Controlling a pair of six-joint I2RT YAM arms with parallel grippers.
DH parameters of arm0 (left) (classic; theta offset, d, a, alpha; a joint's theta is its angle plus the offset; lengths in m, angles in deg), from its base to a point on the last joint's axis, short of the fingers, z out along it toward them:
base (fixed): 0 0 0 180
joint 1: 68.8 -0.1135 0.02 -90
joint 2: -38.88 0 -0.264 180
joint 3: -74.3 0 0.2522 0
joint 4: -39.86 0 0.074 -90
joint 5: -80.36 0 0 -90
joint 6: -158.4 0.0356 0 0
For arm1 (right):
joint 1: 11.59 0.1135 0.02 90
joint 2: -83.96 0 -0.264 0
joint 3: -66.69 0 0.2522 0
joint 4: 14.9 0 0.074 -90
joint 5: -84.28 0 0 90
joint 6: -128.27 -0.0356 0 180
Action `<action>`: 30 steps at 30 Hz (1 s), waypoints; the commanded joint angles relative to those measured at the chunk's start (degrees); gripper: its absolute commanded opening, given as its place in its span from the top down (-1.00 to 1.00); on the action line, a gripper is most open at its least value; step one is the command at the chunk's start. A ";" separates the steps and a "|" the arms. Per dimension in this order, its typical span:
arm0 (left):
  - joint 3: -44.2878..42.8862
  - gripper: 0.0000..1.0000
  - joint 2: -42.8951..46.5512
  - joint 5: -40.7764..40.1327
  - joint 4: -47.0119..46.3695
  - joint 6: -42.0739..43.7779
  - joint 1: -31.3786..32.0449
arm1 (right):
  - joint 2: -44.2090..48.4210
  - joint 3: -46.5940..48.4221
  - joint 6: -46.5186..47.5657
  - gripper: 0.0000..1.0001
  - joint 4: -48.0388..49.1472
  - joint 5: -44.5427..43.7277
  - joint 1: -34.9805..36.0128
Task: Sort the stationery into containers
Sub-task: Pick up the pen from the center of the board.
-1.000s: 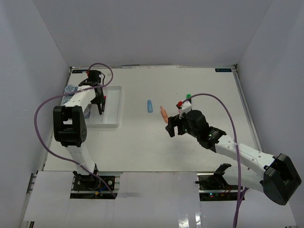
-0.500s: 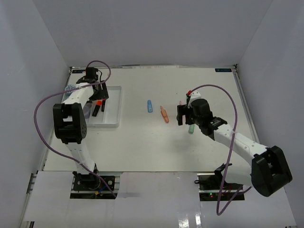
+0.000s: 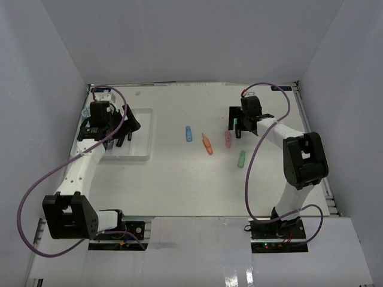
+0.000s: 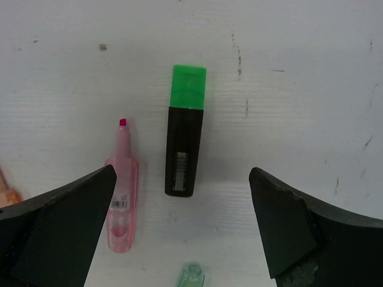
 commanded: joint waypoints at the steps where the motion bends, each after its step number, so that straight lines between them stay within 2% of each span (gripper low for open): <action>1: 5.37 -0.96 7.09 4.09 -3.26 -1.95 0.04 | -4.64 5.67 -0.48 -0.98 -0.99 -1.46 -0.84; 5: 8.99 -0.96 13.08 6.98 -3.98 -2.04 0.04 | -8.87 8.40 -0.75 -0.75 -1.08 -1.73 -1.10; 10: 10.92 -0.96 14.58 10.50 -3.71 -2.30 0.12 | -11.86 8.41 -1.28 -0.45 -0.99 -2.60 -1.19; 16: 10.93 -0.96 15.55 11.38 -3.71 -2.12 0.12 | -13.00 7.00 -1.28 -0.19 -0.99 -3.13 -1.19; 25: 10.22 -0.96 16.25 14.46 -3.27 -2.30 0.12 | -9.93 2.87 -1.37 0.31 -0.91 -3.40 -1.10; 30: 8.73 -0.96 15.81 17.79 -3.01 -4.67 0.21 | -4.75 -0.73 -0.66 0.43 0.23 -1.99 -0.57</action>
